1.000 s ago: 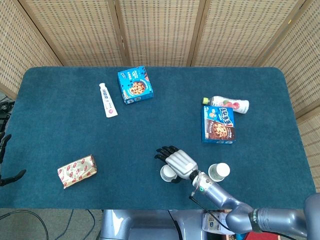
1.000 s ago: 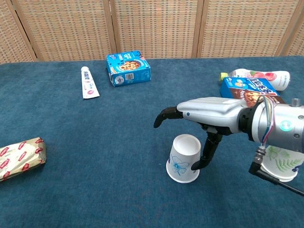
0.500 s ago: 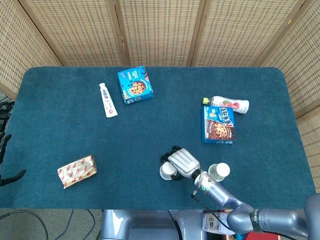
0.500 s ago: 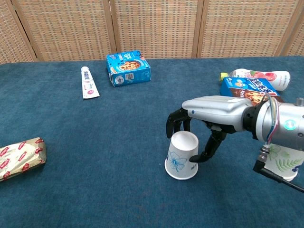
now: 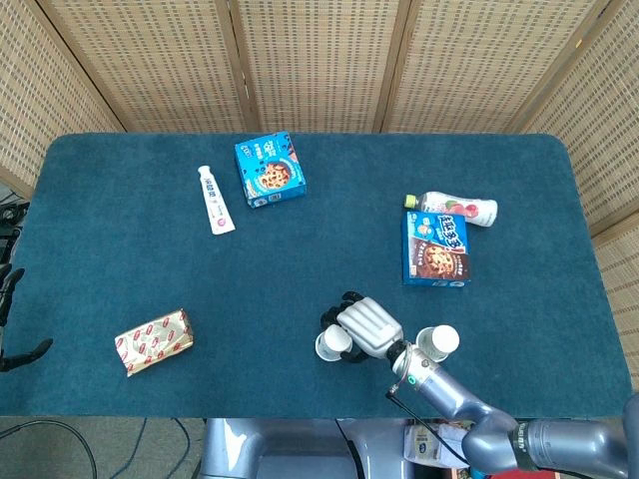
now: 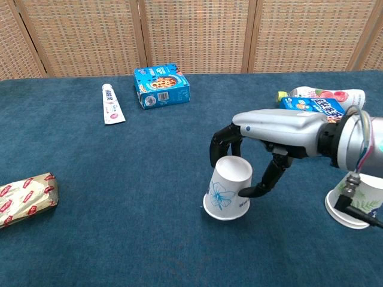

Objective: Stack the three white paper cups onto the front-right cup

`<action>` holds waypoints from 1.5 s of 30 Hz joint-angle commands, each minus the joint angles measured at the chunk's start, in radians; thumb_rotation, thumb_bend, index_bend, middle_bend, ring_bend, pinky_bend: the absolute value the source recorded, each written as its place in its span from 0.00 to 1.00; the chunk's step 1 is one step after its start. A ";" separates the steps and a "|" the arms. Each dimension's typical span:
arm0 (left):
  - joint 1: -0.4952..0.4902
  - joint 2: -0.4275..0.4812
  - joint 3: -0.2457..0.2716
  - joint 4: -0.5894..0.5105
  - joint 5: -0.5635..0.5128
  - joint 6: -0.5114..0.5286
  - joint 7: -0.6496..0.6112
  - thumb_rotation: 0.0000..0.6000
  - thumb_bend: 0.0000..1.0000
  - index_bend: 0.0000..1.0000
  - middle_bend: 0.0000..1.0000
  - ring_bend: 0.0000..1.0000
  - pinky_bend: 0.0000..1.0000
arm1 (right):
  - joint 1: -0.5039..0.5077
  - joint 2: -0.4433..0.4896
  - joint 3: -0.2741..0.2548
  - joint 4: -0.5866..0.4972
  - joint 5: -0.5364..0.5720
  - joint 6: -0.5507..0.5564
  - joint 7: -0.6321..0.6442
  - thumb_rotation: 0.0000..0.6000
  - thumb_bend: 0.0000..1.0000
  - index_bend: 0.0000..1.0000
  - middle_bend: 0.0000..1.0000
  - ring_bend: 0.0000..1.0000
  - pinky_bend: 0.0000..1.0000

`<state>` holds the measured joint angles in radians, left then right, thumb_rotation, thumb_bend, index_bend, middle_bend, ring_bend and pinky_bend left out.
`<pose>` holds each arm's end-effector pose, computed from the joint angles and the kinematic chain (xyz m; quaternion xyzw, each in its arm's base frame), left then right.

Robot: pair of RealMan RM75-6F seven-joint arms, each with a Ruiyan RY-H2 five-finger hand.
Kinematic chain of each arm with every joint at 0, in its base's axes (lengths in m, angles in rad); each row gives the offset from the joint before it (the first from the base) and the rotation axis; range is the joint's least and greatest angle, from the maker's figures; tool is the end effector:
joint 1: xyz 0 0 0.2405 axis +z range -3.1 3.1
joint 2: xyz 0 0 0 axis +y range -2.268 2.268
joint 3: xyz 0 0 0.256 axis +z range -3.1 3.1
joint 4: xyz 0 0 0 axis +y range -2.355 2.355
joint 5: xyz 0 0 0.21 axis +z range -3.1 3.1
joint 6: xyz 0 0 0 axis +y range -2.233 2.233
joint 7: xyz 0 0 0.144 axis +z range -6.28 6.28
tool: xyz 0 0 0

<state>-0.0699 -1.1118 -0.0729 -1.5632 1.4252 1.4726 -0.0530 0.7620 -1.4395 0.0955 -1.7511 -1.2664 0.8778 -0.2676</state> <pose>-0.3322 0.1814 0.1729 -0.5624 -0.4034 -0.3775 0.6152 -0.1032 -0.2839 -0.0179 0.8059 -0.3727 0.3770 0.2634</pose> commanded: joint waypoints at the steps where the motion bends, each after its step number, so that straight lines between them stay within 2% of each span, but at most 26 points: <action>1: -0.001 0.000 0.001 -0.001 0.002 -0.001 0.001 1.00 0.18 0.00 0.00 0.00 0.00 | -0.018 0.070 0.001 -0.063 -0.064 0.038 0.034 1.00 0.41 0.40 0.50 0.42 0.26; 6: 0.000 -0.001 0.003 -0.002 0.007 0.004 0.002 1.00 0.18 0.00 0.00 0.00 0.00 | -0.066 0.225 -0.015 -0.157 -0.158 0.108 0.081 1.00 0.41 0.40 0.50 0.42 0.26; 9: 0.000 -0.002 0.003 -0.003 0.009 0.004 0.006 1.00 0.18 0.00 0.00 0.00 0.00 | -0.102 0.303 -0.036 -0.177 -0.212 0.153 0.112 1.00 0.41 0.40 0.50 0.42 0.26; 18: -0.001 -0.012 0.009 -0.013 0.018 0.010 0.043 1.00 0.18 0.00 0.00 0.00 0.00 | -0.226 0.485 -0.115 -0.116 -0.338 0.284 0.300 1.00 0.42 0.40 0.50 0.42 0.26; 24: -0.002 -0.016 0.008 -0.015 0.015 0.008 0.053 1.00 0.18 0.00 0.00 0.00 0.00 | -0.264 0.510 -0.145 -0.053 -0.381 0.311 0.398 1.00 0.42 0.40 0.50 0.42 0.26; 31: -0.003 -0.016 0.007 -0.015 0.012 0.006 0.055 1.00 0.18 0.00 0.00 0.00 0.00 | -0.295 0.480 -0.160 0.030 -0.394 0.322 0.475 1.00 0.42 0.40 0.50 0.42 0.26; 45: -0.003 -0.015 0.009 -0.016 0.015 0.008 0.052 1.00 0.18 0.00 0.00 0.00 0.00 | -0.313 0.443 -0.171 0.091 -0.408 0.304 0.517 1.00 0.42 0.40 0.50 0.42 0.26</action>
<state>-0.0726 -1.1267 -0.0639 -1.5793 1.4403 1.4802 -0.0014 0.4489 -0.9967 -0.0757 -1.6605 -1.6747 1.1820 0.2493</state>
